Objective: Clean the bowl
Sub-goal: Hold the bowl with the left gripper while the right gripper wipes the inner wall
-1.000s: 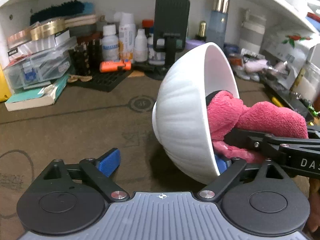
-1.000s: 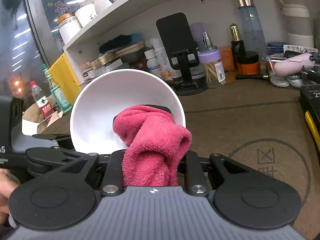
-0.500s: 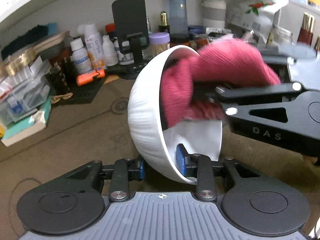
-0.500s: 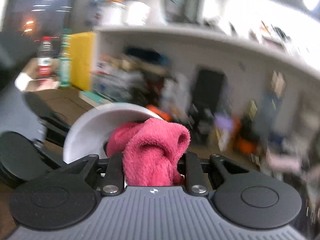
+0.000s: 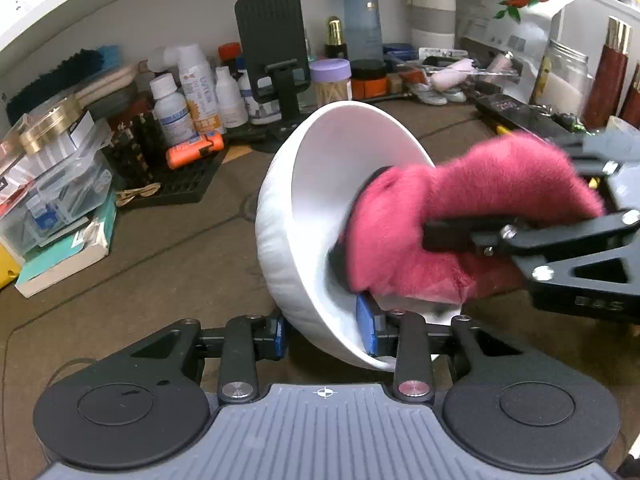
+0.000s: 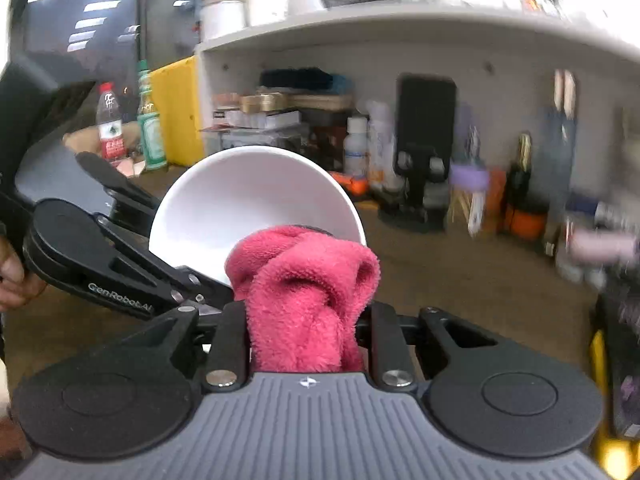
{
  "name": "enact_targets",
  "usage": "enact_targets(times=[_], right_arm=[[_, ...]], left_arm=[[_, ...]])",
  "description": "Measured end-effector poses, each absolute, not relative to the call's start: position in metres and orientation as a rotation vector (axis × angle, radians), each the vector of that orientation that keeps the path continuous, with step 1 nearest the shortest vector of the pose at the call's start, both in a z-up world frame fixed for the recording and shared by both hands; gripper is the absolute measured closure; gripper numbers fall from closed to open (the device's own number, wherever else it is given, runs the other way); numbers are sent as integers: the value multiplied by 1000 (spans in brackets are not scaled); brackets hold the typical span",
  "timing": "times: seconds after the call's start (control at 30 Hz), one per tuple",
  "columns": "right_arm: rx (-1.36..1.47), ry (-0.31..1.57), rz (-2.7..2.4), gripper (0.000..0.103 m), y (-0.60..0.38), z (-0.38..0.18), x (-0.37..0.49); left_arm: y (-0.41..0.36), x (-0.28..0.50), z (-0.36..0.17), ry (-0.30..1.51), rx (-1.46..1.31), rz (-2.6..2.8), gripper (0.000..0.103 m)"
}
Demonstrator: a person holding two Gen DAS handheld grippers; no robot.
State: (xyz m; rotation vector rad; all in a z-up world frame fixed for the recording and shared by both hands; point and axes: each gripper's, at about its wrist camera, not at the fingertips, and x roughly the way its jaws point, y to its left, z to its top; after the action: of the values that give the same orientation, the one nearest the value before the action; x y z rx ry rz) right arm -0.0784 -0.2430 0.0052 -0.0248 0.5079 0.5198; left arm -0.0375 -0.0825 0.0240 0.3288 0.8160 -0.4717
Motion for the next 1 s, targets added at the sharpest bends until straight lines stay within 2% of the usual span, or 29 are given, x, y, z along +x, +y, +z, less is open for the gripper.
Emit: enact_targets(times=[0.17, 0.27, 0.33, 0.4, 0.5, 0.57, 0.63, 0.67, 1.0], right_arm=[[70, 549, 491, 81, -251, 2, -75], [138, 566, 485, 81, -259, -1, -73], [172, 574, 480, 81, -263, -4, -71], [179, 573, 466, 81, -263, -7, -70], [183, 570, 451, 80, -264, -7, -70], [179, 571, 447, 80, -265, -3, -67], [151, 564, 434, 80, -265, 5, -63], [129, 555, 428, 80, -263, 9, -60], [-118, 417, 574, 80, -208, 45, -53]], left_arm=[[-87, -35, 22, 811, 266, -438, 64], [-88, -32, 16, 803, 183, -383, 52], [-89, -30, 12, 791, 139, -340, 38], [-87, -28, 6, 778, 95, -309, 27], [-84, -25, -2, 725, 86, -325, 20], [-82, -23, -3, 718, 94, -349, 25], [-82, -22, 4, 743, 102, -418, 62], [-82, -23, 8, 759, 108, -451, 68], [-87, -42, 21, 809, 321, -510, 67]])
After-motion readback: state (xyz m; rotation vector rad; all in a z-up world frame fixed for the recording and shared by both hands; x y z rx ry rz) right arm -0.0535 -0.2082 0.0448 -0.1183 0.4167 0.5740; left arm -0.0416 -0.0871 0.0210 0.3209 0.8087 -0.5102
